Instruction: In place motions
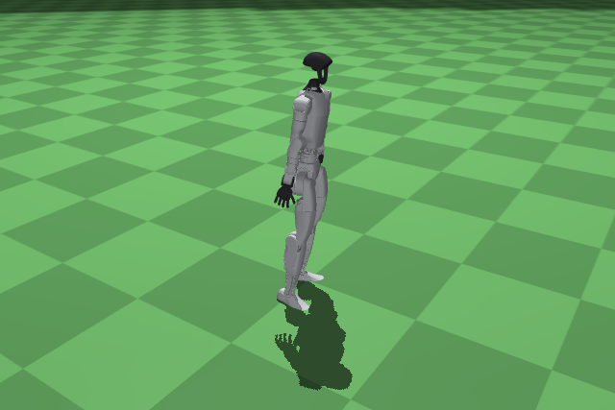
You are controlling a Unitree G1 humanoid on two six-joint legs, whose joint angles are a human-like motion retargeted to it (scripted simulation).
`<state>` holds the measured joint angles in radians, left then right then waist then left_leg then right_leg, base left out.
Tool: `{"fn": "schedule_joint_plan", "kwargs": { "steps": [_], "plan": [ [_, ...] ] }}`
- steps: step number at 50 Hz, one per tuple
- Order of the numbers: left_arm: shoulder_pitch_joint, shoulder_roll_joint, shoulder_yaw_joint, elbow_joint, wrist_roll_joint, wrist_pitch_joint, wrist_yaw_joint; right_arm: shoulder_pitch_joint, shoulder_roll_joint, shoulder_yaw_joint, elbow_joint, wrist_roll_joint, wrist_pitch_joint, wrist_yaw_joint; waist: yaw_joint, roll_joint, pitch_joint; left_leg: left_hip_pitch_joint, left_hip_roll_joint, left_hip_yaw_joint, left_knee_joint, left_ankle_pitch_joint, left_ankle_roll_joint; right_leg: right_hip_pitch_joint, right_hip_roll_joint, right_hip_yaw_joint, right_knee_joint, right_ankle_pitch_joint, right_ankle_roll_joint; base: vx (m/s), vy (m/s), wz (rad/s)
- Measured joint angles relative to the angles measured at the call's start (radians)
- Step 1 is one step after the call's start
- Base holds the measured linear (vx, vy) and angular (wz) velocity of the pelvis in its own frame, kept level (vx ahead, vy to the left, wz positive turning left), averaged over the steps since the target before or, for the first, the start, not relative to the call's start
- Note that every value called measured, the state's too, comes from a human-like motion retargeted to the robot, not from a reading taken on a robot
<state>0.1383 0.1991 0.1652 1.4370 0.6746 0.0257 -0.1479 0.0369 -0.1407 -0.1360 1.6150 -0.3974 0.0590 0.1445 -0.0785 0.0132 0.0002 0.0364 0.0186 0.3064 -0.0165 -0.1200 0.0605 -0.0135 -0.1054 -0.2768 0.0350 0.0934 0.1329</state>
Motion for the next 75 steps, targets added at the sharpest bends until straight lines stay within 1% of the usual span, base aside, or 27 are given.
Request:
{"fn": "schedule_joint_plan", "kwargs": {
  "steps": [3, 7, 10, 16, 24, 30, 34, 40, 43, 45, 52, 58, 64, 70, 75],
  "plan": [
    [0.003, -0.016, -0.037, 0.004, 0.051, 0.007, -0.018, -0.002, 0.007, 0.003, -0.011, -0.011, -0.004, -0.002, -0.012, 0.004, 0.002, 0.001, 0.004, 0.002, 0.0, -0.001, -0.004, -0.004, 0.006, 0.008, 0.0, 0.002, -0.007, -0.01, -0.1, -0.04],
    [0.01, -0.037, -0.071, 0.022, 0.074, 0.018, 0.031, -0.011, 0.015, 0.012, -0.026, -0.036, -0.006, -0.002, -0.029, 0.01, -0.005, 0.005, 0.011, 0.02, -0.002, -0.005, -0.013, -0.019, 0.018, 0.024, 0.003, 0.006, -0.021, -0.01, -0.11, -0.16],
    [0.012, -0.057, -0.072, 0.049, 0.056, 0.028, 0.06, -0.02, 0.022, 0.026, -0.039, -0.062, -0.004, -0.012, -0.055, 0.015, -0.012, 0.007, 0.022, 0.03, -0.001, -0.012, -0.019, -0.034, 0.027, 0.034, 0.007, 0.01, -0.028, -0.03, -0.17, -0.22],
    [0.046, -0.073, -0.054, 0.07, 0.009, 0.043, 0.042, -0.047, 0.041, 0.067, -0.043, -0.101, -0.001, -0.023, -0.084, 0.01, -0.034, 0.032, 0.048, 0.097, -0.003, -0.033, -0.036, -0.065, 0.059, 0.133, 0.017, 0.016, -0.037, -0.02, -0.26, -0.72],
    [0.09, -0.072, -0.059, 0.087, -0.006, 0.058, 0.073, -0.093, 0.062, 0.139, -0.034, -0.124, 0.005, -0.03, -0.121, 0.009, -0.064, 0.084, 0.1, 0.272, -0.014, -0.058, -0.075, -0.099, 0.121, 0.303, 0.02, 0.031, -0.037, -0.09, -0.33, -1.25],
    [0.094, -0.101, -0.057, 0.087, -0.011, 0.068, 0.07, -0.118, 0.063, 0.175, -0.026, -0.159, 0.017, -0.063, -0.127, 0.044, -0.08, 0.129, 0.133, 0.425, -0.022, -0.079, -0.104, -0.102, 0.187, 0.44, -0.011, 0.053, -0.034, -0.12, -0.19, -1.52],
    [0.081, -0.111, -0.078, 0.064, -0.004, 0.06, 0.059, -0.119, 0.059, 0.178, -0.015, -0.181, 0.031, -0.095, -0.259, 0.071, -0.073, 0.119, 0.146, 0.366, -0.025, -0.074, -0.106, -0.144, 0.189, 0.373, 0.007, 0.069, -0.034, -0.04, -0.06, 0.32],
    [0.037, -0.095, -0.11, 0.014, 0.021, 0.015, 0.052, -0.116, 0.051, 0.196, 0.002, -0.204, 0.035, -0.071, -0.291, 0.075, -0.064, 0.11, 0.148, 0.378, -0.024, -0.071, -0.111, -0.15, 0.19, 0.373, 0.003, 0.07, -0.037, -0.04, -0.03, -0.12],
    [0.032, -0.095, -0.121, -0.004, 0.018, -0.019, 0.061, -0.111, 0.047, 0.2, 0.004, -0.22, 0.038, -0.074, -0.265, 0.073, -0.068, 0.11, 0.144, 0.389, -0.024, -0.07, -0.113, -0.148, 0.188, 0.383, -0.001, 0.07, -0.038, 0.0, 0.0, -0.1],
    [0.034, -0.103, -0.119, -0.007, 0.01, -0.025, 0.073, -0.11, 0.044, 0.199, 0.003, -0.223, 0.038, -0.078, -0.264, 0.071, -0.066, 0.106, 0.139, 0.372, -0.025, -0.066, -0.11, -0.149, 0.18, 0.367, 0.002, 0.069, -0.038, 0.04, 0.03, 0.45],
    [0.062, -0.13, -0.097, 0.013, -0.008, 0.006, 0.058, -0.106, 0.034, 0.191, 0.002, -0.23, 0.036, -0.083, -0.23, 0.062, -0.055, 0.086, 0.121, 0.308, -0.023, -0.044, -0.097, -0.117, 0.135, 0.278, 0.009, 0.043, -0.036, 0.07, 0.1, 0.75],
    [0.092, -0.12, -0.095, 0.035, 0.012, 0.019, 0.108, -0.089, 0.022, 0.151, 0.028, -0.182, 0.034, -0.072, -0.169, 0.054, -0.057, 0.051, 0.09, 0.203, -0.021, -0.016, -0.078, -0.067, 0.084, 0.183, 0.014, 0.003, -0.035, 0.13, 0.2, 1.21],
    [0.102, -0.1, -0.075, 0.071, -0.009, 0.029, 0.145, -0.076, 0.0, 0.105, 0.066, -0.123, 0.042, -0.043, -0.086, 0.041, -0.063, 0.007, 0.042, 0.071, -0.007, 0.009, -0.053, -0.011, 0.036, 0.086, 0.013, -0.034, -0.034, 0.13, 0.33, 1.32],
    [0.091, -0.079, -0.042, 0.088, -0.045, 0.028, 0.161, -0.071, -0.01, 0.085, 0.062, -0.089, 0.041, -0.048, -0.014, 0.016, -0.049, -0.025, -0.014, -0.049, 0.011, 0.035, -0.03, 0.06, -0.004, -0.027, -0.003, -0.056, -0.028, 0.07, 0.37, 1.19],
    [0.067, -0.063, -0.043, 0.096, -0.056, 0.029, 0.163, -0.076, -0.006, 0.073, 0.033, -0.089, 0.028, -0.052, 0.042, -0.003, -0.029, -0.037, -0.05, -0.106, 0.02, 0.057, -0.023, 0.116, -0.032, -0.114, -0.014, -0.066, -0.015, -0.02, 0.22, 0.91]
  ]
}}
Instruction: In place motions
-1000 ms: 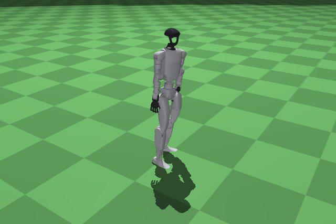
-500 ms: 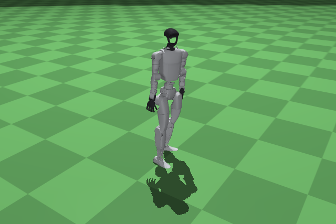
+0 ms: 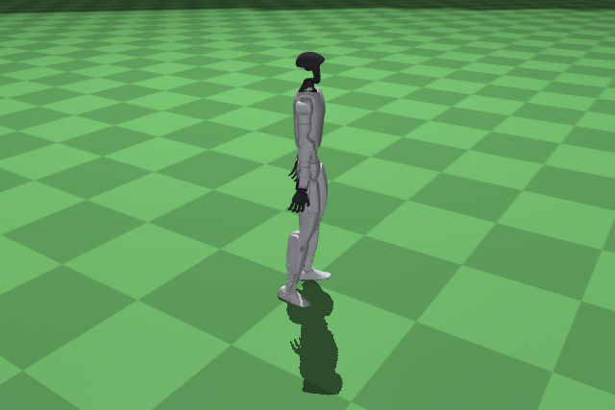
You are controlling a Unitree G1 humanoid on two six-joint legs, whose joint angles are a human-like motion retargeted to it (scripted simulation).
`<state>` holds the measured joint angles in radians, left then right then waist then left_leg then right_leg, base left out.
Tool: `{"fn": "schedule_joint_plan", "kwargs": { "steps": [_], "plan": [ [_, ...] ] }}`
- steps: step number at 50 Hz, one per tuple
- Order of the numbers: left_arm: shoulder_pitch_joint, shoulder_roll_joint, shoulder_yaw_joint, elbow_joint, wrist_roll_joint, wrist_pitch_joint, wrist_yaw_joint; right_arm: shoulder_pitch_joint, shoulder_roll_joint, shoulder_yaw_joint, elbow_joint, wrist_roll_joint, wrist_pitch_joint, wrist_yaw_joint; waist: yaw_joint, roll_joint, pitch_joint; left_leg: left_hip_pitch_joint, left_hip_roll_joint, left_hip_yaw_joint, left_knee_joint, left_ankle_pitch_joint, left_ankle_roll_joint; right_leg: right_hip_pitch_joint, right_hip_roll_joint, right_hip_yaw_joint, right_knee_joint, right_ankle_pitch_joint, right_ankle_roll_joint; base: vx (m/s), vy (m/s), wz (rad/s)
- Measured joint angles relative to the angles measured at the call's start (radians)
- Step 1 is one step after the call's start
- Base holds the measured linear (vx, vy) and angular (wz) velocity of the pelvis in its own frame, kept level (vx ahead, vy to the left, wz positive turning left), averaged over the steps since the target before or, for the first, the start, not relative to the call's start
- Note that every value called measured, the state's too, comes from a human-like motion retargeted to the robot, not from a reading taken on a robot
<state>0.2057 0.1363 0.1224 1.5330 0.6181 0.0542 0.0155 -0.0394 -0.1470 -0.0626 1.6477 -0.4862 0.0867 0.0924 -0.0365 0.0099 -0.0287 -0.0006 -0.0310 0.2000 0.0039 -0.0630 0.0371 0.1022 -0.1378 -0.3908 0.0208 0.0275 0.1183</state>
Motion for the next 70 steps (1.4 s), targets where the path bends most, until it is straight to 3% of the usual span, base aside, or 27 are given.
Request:
{"fn": "schedule_joint_plan", "kwargs": {
  "steps": [8, 15, 21, 31, 40, 47, 55, 64, 70],
  "plan": [
    [-0.015, -0.028, -0.009, 0.001, -0.014, 0.0, -0.001, -0.025, 0.004, -0.038, -0.029, -0.028, -0.018, -0.003, 0.093, -0.028, 0.02, -0.018, -0.017, -0.011, 0.025, 0.017, -0.019, 0.033, -0.049, -0.066, -0.002, 0.003, 0.016, -0.02, 0.12, 0.31],
    [-0.011, -0.055, 0.024, 0.024, -0.101, -0.011, 0.02, -0.047, 0.009, -0.018, -0.047, -0.056, -0.026, -0.007, 0.064, -0.026, 0.018, -0.021, -0.009, -0.002, 0.033, 0.005, -0.018, 0.011, -0.056, -0.059, 0.003, 0.016, 0.02, -0.02, -0.02, -0.11],
    [-0.017, -0.011, -0.004, 0.035, -0.034, 0.007, -0.005, -0.037, 0.017, -0.008, -0.049, -0.058, -0.028, 0.001, 0.022, -0.019, 0.009, 0.001, 0.011, 0.05, 0.015, -0.012, -0.003, -0.036, -0.032, 0.015, 0.017, 0.029, 0.012, -0.04, -0.17, -0.62],
    [0.015, 0.007, -0.036, 0.043, 0.012, 0.019, 0.009, -0.068, 0.026, 0.067, 0.015, -0.068, 0.007, -0.009, -0.142, -0.006, -0.028, 0.034, 0.078, 0.198, -0.002, -0.058, -0.011, -0.167, 0.038, 0.233, 0.046, 0.066, -0.008, -0.14, -0.36, -1.13],
    [0.022, -0.038, -0.125, 0.02, 0.073, 0.03, -0.027, -0.163, 0.045, 0.206, -0.009, -0.254, 0.018, 0.003, -0.335, 0.042, 0.006, 0.097, 0.153, 0.412, 0.019, -0.132, -0.046, -0.275, 0.146, 0.497, 0.05, 0.13, -0.001, -0.31, -0.24, -1.78],
    [-0.019, -0.026, -0.234, 0.024, 0.21, 0.041, -0.033, -0.213, 0.063, 0.264, -0.042, -0.257, 0.013, 0.013, -0.484, 0.095, 0.014, 0.149, 0.168, 0.638, 0.021, -0.179, -0.083, -0.353, 0.255, 0.756, 0.025, 0.185, 0.032, -0.24, -0.01, -2.07],
    [-0.084, -0.016, -0.292, -0.014, 0.249, 0.018, -0.076, -0.237, 0.061, 0.262, -0.019, -0.249, 0.032, -0.02, -0.626, 0.151, 0.024, 0.173, 0.173, 0.861, 0.043, -0.219, -0.119, -0.408, 0.294, 0.796, 0.0, 0.194, 0.074, -0.14, 0.07, -1.35],
    [-0.11, -0.056, -0.32, -0.07, 0.238, -0.064, -0.05, -0.243, 0.059, 0.188, 0.046, -0.152, 0.057, -0.004, -0.696, 0.172, 0.042, 0.195, 0.165, 0.936, 0.04, -0.226, -0.136, -0.419, 0.312, 0.819, 0.002, 0.194, 0.073, 0.0, 0.07, -0.43],
    [-0.081, -0.118, -0.287, -0.058, 0.252, -0.009, -0.074, -0.226, 0.053, 0.16, 0.044, -0.115, 0.052, -0.02, -0.658, 0.165, 0.04, 0.201, 0.162, 0.911, 0.039, -0.222, -0.134, -0.405, 0.31, 0.804, 0.006, 0.192, 0.054, 0.08, 0.02, 0.23]
  ]
}}
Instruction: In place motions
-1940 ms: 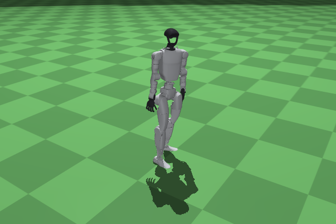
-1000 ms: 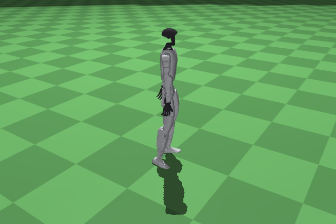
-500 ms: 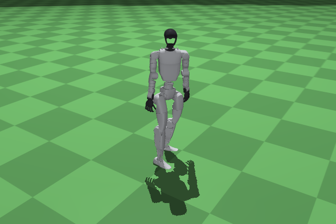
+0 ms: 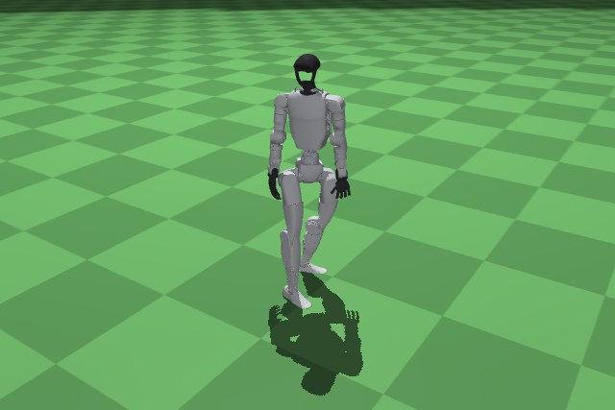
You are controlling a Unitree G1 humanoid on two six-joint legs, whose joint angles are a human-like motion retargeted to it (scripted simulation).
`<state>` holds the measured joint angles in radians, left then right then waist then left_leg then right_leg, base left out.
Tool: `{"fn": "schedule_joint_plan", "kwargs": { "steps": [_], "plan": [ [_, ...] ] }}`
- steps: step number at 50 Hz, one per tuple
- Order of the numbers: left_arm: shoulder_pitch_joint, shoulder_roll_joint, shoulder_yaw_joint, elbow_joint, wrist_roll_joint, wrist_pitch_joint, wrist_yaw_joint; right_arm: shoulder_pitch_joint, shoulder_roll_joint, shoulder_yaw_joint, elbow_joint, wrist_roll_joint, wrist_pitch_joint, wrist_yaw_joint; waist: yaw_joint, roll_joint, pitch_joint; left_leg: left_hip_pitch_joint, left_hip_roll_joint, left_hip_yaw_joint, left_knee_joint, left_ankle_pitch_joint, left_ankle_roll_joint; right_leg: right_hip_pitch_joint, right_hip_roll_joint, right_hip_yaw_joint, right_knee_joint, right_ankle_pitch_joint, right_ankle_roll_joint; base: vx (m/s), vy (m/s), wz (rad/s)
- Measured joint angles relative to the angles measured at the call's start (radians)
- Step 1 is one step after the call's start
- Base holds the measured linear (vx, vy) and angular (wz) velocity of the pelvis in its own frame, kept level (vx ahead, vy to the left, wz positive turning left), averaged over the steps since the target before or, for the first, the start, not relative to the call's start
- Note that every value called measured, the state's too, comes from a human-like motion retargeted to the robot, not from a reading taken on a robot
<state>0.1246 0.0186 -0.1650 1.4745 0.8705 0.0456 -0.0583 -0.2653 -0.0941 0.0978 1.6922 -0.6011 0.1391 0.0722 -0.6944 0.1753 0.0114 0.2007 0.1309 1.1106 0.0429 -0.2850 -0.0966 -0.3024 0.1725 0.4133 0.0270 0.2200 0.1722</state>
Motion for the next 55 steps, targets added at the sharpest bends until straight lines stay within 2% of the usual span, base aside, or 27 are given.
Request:
{"fn": "schedule_joint_plan", "kwargs": {
  "steps": [4, 10, 17, 24, 29, 34, 42, 47, 55],
  "plan": [
    [0.019, -0.007, 0.035, 0.0, -0.05, -0.014, 0.047, 0.02, -0.011, -0.019, -0.005, 0.005, 0.002, -0.011, 0.04, -0.006, -0.01, -0.011, 0.003, -0.065, -0.002, 0.012, 0.008, 0.018, -0.015, -0.032, 0.002, -0.007, -0.017, 0.13, 0.01, 0.77],
    [0.01, 0.019, 0.077, 0.009, -0.089, 0.011, 0.012, 0.062, -0.042, -0.056, -0.012, 0.004, -0.01, -0.018, 0.13, -0.021, -0.031, -0.046, 0.002, -0.214, -0.008, 0.04, 0.03, 0.053, -0.064, -0.124, 0.005, -0.03, -0.04, 0.16, 0.04, 1.19],
    [-0.001, 0.027, 0.121, -0.019, -0.144, -0.013, 0.033, 0.117, -0.074, -0.134, -0.009, 0.009, -0.018, -0.002, 0.266, -0.04, -0.059, -0.108, -0.024, -0.398, -0.031, 0.086, 0.062, 0.103, -0.12, -0.214, 0.014, -0.074, -0.084, 0.17, 0.13, 1.52],
    [0.005, 0.023, 0.146, -0.027, -0.194, -0.049, 0.029, 0.172, -0.096, -0.196, 0.001, 0.025, -0.023, -0.002, 0.398, -0.064, -0.071, -0.162, -0.053, -0.572, -0.057, 0.149, 0.078, 0.182, -0.216, -0.454, 0.018, -0.133, -0.094, 0.14, 0.28, 1.86],
    [0.002, 0.049, 0.175, 0.023, -0.254, -0.102, 0.141, 0.201, -0.1, -0.192, 0.004, -0.003, -0.024, 0.003, 0.507, -0.11, -0.076, -0.198, -0.081, -0.689, -0.048, 0.18, 0.083, 0.243, -0.275, -0.606, 0.015, -0.161, -0.094, 0.03, 0.24, 1.64],
    [-0.005, 0.102, 0.238, 0.097, -0.324, -0.169, 0.275, 0.218, -0.079, -0.172, -0.029, -0.025, -0.041, 0.002, 0.62, -0.179, -0.071, -0.224, -0.119, -0.781, -0.032, 0.196, 0.089, 0.284, -0.308, -0.67, 0.015, -0.18, -0.095, 0.0, 0.08, 1.18],
    [0.008, 0.146, 0.275, 0.153, -0.352, -0.149, 0.307, 0.198, -0.052, -0.167, -0.125, -0.009, -0.067, -0.007, 0.719, -0.22, -0.062, -0.243, -0.152, -0.841, -0.023, 0.207, 0.105, 0.316, -0.336, -0.739, 0.009, -0.187, -0.08, 0.01, 0.1, 0.49],
    [0.039, 0.121, 0.294, 0.12, -0.331, -0.137, 0.287, 0.186, -0.034, -0.148, -0.176, 0.033, -0.096, 0.001, 0.734, -0.223, -0.059, -0.24, -0.171, -0.845, -0.022, 0.204, 0.125, 0.315, -0.355, -0.746, 0.013, -0.181, -0.065, 0.03, 0.17, -0.08],
    [0.026, 0.066, 0.347, 0.095, -0.39, -0.124, 0.26, 0.206, -0.029, -0.105, -0.197, -0.044, -0.114, -0.011, 0.74, -0.224, -0.033, -0.216, -0.207, -0.846, -0.025, 0.199, 0.164, 0.312, -0.389, -0.728, 0.039, -0.172, -0.043, 0.02, 0.18, -0.2]
  ]
}}
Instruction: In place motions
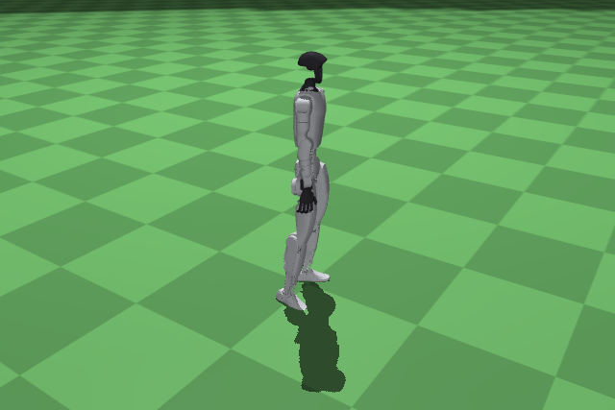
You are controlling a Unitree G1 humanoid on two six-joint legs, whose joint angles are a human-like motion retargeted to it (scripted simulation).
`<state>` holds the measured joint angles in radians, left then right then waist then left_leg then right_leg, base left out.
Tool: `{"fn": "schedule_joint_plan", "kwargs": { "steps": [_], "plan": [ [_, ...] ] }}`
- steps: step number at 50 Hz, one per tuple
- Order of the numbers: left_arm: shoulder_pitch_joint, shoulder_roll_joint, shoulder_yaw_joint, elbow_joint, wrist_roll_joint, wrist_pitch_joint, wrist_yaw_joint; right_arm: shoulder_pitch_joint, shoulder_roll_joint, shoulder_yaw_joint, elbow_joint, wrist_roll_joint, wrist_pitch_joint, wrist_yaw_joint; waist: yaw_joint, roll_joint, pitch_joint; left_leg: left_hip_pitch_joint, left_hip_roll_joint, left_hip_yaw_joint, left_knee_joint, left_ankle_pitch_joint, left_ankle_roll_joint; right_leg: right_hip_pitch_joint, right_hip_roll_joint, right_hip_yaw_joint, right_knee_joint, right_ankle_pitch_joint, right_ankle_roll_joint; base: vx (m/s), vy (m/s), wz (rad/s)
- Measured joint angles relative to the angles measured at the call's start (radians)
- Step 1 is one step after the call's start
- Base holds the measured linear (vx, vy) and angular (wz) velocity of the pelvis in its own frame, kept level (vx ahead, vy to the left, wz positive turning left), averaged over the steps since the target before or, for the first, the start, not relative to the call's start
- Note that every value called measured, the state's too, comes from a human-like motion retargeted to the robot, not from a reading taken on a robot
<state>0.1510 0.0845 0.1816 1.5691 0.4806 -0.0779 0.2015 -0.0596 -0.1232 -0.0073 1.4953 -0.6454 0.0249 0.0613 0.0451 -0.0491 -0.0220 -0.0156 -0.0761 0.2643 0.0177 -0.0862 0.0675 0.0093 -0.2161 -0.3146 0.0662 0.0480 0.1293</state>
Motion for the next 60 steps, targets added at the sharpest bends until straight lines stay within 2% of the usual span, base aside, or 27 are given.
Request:
{"fn": "schedule_joint_plan", "kwargs": {
  "steps": [6, 15, 18, 25, 39, 50, 60],
  "plan": [
    [-0.028, -0.012, -0.004, -0.029, -0.033, 0.02, -0.067, 0.028, -0.008, -0.02, 0.056, 0.03, 0.014, 0.0, -0.021, 0.013, 0.016, 0.006, -0.013, -0.001, -0.01, 0.004, 0.024, -0.028, -0.012, 0.033, 0.04, 0.009, 0.005, -0.01, 0.15, -0.21],
    [-0.073, 0.034, -0.051, -0.07, 0.085, 0.086, -0.251, 0.05, -0.014, -0.075, 0.142, 0.153, 0.041, 0.027, -0.031, 0.017, 0.047, -0.001, -0.002, 0.043, -0.018, 0.003, 0.043, -0.114, -0.016, 0.089, 0.151, 0.006, 0.009, -0.05, 0.09, -0.4],
    [-0.078, 0.049, -0.067, -0.059, 0.085, 0.077, -0.224, 0.071, -0.013, -0.086, 0.141, 0.157, 0.041, 0.037, -0.045, 0.012, 0.052, 0.007, -0.003, 0.05, -0.021, 0.003, 0.044, -0.109, -0.008, 0.096, 0.155, -0.014, -0.002, 0.0, 0.0, 0.0],
    [-0.088, 0.052, -0.081, 0.005, 0.093, 0.09, -0.177, 0.111, -0.023, -0.109, 0.143, 0.118, 0.039, 0.041, -0.059, 0.001, 0.028, 0.018, -0.015, 0.051, -0.022, -0.006, 0.045, -0.084, 0.007, 0.14, 0.105, -0.026, 0.038, 0.05, -0.05, 0.03],
    [-0.113, 0.014, -0.122, -0.048, 0.095, 0.071, -0.243, 0.071, -0.021, -0.122, 0.137, 0.185, 0.051, 0.039, -0.097, 0.03, -0.028, 0.014, 0.035, 0.041, -0.025, -0.011, 0.0, -0.047, 0.053, 0.083, 0.025, -0.006, 0.006, 0.05, -0.12, 0.18],
    [-0.104, -0.002, -0.142, -0.071, 0.121, 0.074, -0.284, 0.016, -0.007, -0.088, 0.038, 0.184, 0.031, 0.043, -0.103, 0.047, -0.009, 0.027, 0.055, 0.04, -0.019, -0.011, -0.025, -0.014, 0.077, 0.06, -0.007, -0.001, -0.019, 0.01, -0.05, 0.06],
    [-0.091, 0.019, -0.169, 0.031, 0.165, 0.1, -0.21, 0.033, -0.022, -0.094, 0.037, 0.162, 0.009, 0.041, -0.115, 0.061, -0.001, 0.032, 0.055, 0.036, -0.028, -0.01, -0.027, -0.014, 0.084, 0.061, -0.017, 0.006, -0.024, 0.0, 0.0, 0.0]
  ]
}}
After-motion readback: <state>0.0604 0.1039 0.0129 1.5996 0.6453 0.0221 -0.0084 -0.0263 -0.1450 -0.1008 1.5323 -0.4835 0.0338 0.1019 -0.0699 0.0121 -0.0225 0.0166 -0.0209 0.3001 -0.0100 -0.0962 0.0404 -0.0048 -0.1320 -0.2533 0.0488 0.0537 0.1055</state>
